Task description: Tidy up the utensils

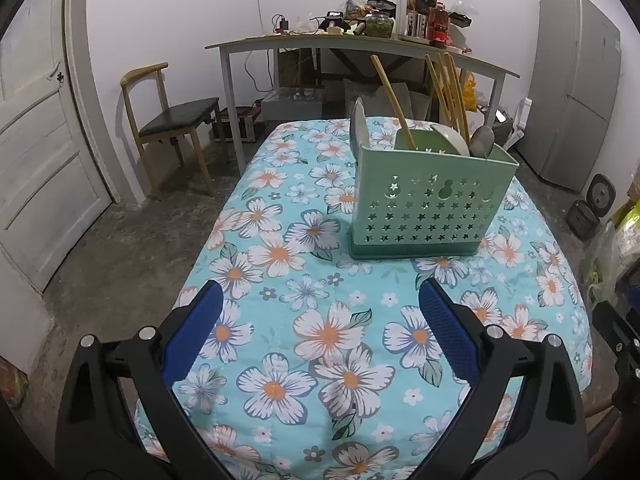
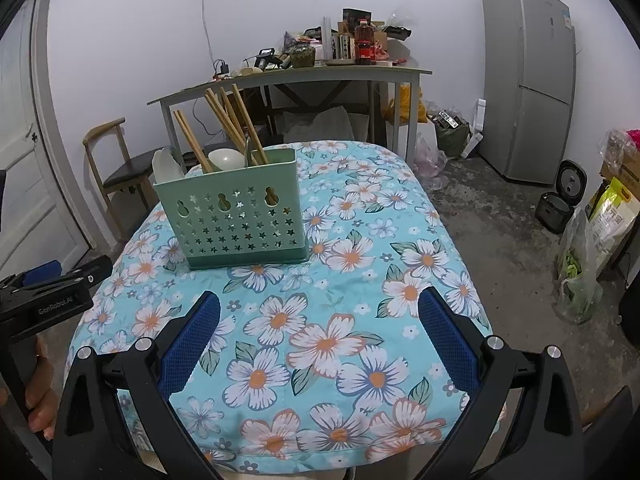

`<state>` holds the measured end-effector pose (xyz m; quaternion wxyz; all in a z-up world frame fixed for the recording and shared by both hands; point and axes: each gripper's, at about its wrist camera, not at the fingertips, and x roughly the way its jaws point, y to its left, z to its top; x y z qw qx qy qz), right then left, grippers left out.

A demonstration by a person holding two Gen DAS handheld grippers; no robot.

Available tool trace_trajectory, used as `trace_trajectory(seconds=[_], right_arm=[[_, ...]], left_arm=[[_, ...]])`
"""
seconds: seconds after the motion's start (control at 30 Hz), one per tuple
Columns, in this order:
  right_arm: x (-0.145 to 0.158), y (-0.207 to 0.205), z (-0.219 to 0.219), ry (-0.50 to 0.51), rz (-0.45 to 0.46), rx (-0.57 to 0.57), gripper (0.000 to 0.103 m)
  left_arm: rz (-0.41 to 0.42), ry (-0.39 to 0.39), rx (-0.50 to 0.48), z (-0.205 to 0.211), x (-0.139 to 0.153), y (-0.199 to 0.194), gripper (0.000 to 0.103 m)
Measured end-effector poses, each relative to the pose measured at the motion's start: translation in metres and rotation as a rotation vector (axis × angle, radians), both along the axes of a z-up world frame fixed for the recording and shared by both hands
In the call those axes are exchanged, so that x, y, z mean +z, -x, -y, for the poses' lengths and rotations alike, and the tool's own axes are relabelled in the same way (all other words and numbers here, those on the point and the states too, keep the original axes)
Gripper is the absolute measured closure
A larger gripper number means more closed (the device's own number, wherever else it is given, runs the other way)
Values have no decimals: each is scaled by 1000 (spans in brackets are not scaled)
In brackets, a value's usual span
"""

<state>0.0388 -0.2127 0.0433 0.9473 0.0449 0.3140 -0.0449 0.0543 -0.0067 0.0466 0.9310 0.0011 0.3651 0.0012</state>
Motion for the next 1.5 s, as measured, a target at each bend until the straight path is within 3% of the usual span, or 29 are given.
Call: trace_trajectory(seconds=[0.4, 1.5], right_arm=[[-6, -4, 0, 18, -58, -1, 6], [-6, -7, 11, 0, -56, -80, 7]], left_arm=[[2, -43, 4, -1, -5, 0, 8], [-17, -72, 43, -27, -10, -10, 8]])
